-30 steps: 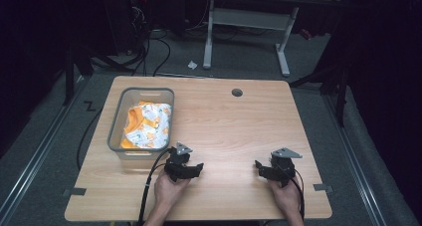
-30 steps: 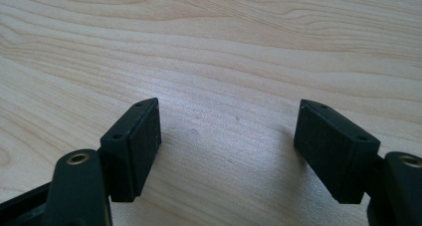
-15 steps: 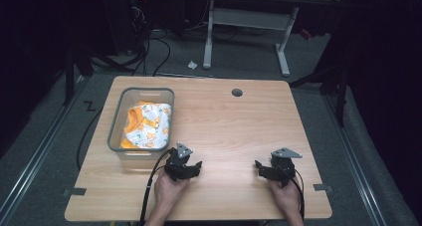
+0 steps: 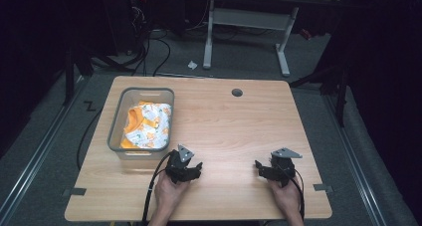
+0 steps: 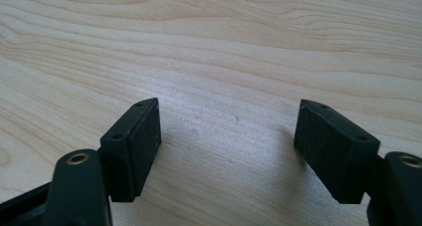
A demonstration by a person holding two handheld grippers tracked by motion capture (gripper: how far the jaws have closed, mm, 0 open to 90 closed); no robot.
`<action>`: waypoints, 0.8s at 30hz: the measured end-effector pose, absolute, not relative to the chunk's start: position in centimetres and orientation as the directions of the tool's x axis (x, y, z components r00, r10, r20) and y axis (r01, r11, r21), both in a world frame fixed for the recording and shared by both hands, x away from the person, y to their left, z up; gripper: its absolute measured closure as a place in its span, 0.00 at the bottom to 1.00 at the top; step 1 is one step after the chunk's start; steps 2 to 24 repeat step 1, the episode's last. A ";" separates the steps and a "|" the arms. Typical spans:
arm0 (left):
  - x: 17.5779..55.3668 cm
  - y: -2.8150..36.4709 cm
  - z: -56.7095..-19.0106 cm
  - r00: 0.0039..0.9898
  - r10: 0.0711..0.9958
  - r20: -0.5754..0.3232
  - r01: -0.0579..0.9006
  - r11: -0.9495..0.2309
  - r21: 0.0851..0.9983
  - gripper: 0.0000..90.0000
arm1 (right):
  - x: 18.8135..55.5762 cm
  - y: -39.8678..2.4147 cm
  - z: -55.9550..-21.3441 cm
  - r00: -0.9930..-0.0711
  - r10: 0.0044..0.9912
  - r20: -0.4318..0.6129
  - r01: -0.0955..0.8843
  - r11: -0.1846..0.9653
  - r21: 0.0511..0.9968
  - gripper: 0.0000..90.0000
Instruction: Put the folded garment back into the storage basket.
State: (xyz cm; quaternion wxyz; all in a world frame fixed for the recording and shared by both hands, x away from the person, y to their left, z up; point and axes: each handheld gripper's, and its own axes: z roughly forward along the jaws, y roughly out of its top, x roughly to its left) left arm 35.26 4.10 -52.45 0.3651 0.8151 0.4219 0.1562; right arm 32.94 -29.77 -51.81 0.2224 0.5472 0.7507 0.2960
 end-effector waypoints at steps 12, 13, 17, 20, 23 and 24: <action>35.3 4.1 -52.4 0.595 0.802 -0.052 0.573 -0.379 0.727 0.35 | 32.9 -29.8 -51.8 -0.302 0.953 -0.010 0.690 0.226 0.688 0.30; 35.3 4.1 -52.4 0.595 0.802 -0.052 0.573 -0.379 0.727 0.35 | 32.9 -29.8 -51.8 -0.302 0.953 -0.010 0.690 0.226 0.688 0.30; 35.3 4.1 -52.4 0.595 0.802 -0.052 0.573 -0.379 0.727 0.35 | 32.9 -29.8 -51.8 -0.302 0.953 -0.010 0.690 0.226 0.688 0.30; 35.3 4.1 -52.4 0.595 0.802 -0.052 0.573 -0.379 0.727 0.35 | 32.9 -29.8 -51.8 -0.302 0.953 -0.010 0.690 0.226 0.688 0.30; 35.3 4.1 -52.4 0.595 0.802 -0.052 0.573 -0.379 0.727 0.35 | 32.9 -29.8 -51.8 -0.302 0.953 -0.010 0.690 0.226 0.688 0.30; 35.3 4.1 -52.4 0.595 0.802 -0.052 0.573 -0.379 0.727 0.35 | 32.9 -29.8 -51.8 -0.302 0.953 -0.010 0.690 0.226 0.688 0.30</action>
